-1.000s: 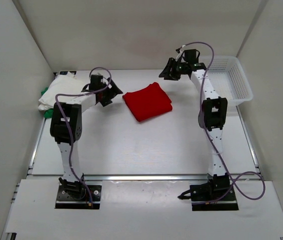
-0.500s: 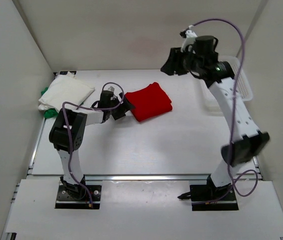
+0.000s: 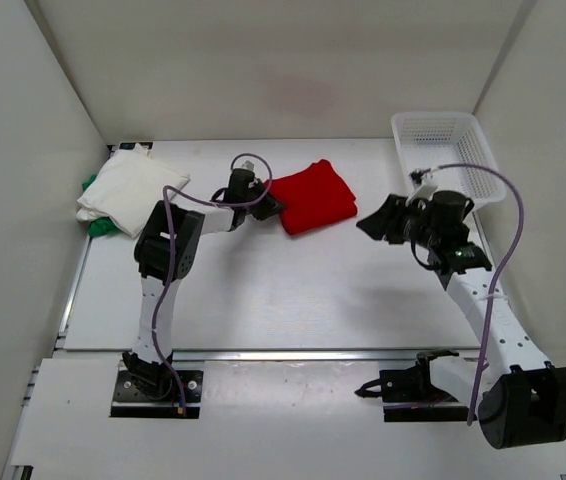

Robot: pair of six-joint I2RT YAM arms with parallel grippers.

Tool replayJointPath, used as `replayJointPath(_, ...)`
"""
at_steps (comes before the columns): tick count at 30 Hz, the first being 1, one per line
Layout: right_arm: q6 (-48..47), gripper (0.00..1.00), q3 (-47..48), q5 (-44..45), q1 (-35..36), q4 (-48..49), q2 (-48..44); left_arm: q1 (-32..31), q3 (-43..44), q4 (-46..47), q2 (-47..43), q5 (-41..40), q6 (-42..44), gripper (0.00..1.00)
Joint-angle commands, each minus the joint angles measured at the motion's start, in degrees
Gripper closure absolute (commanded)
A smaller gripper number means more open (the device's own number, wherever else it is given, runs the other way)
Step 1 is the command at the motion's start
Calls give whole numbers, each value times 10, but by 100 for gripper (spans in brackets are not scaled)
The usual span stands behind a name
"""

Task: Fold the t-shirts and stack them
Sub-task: Put the neatly folded tshirt into the corner of the board with the left arm

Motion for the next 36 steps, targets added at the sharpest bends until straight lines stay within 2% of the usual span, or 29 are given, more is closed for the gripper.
replayJointPath(1,29,55,-80,-35,-6,71,-38,-13,103,-44,19,9,9,100)
replayJointPath(7,51,54,-187,-61,-11,105,-58,18,325,-173,49,19,63,100)
replayJointPath(10,40,55,-180,-72,-25,91,-49,74,439,-262,49,25,103,100)
replayJointPath(12,40,55,-177,-79,-21,89,-50,141,483,-317,32,19,120,100)
replayJointPath(13,45,55,-178,-83,-19,94,-49,155,478,-320,21,25,123,100)
replayJointPath(15,50,55,-183,-108,-18,110,-41,225,434,-299,-35,32,118,100)
replayJointPath(17,56,55,-185,-116,-17,112,-32,277,312,-264,-91,31,109,100)
replayJointPath(18,54,55,-182,-120,-13,113,-32,299,272,-235,-130,20,104,93)
replayJointPath(19,54,55,-182,-122,-14,115,-33,312,196,-218,-171,11,99,76)
replayJointPath(20,57,55,-181,-127,-11,115,-34,334,115,-192,-193,-9,75,66)
replayJointPath(21,56,55,-185,-126,-9,115,-38,361,33,-154,-231,-7,48,39)
replayJointPath(22,54,55,-181,-124,-6,113,-39,372,-12,-117,-268,4,35,2)
replayJointPath(24,51,54,-182,-123,-8,113,-44,413,-130,-73,-317,4,-3,2)
replayJointPath(27,57,55,-187,-125,3,115,-50,411,-222,-44,-402,-40,-2,1)
replayJointPath(29,58,54,-189,-122,6,116,-53,400,-236,-56,-434,-62,12,1)
replayJointPath(33,57,53,-194,-100,25,115,-67,325,-240,-66,-464,-53,41,1)
replayJointPath(34,59,43,-197,-87,29,113,-68,291,-236,-72,-467,-41,56,1)
replayJointPath(36,50,35,-198,-66,44,104,-65,233,-219,-94,-466,-42,90,2)
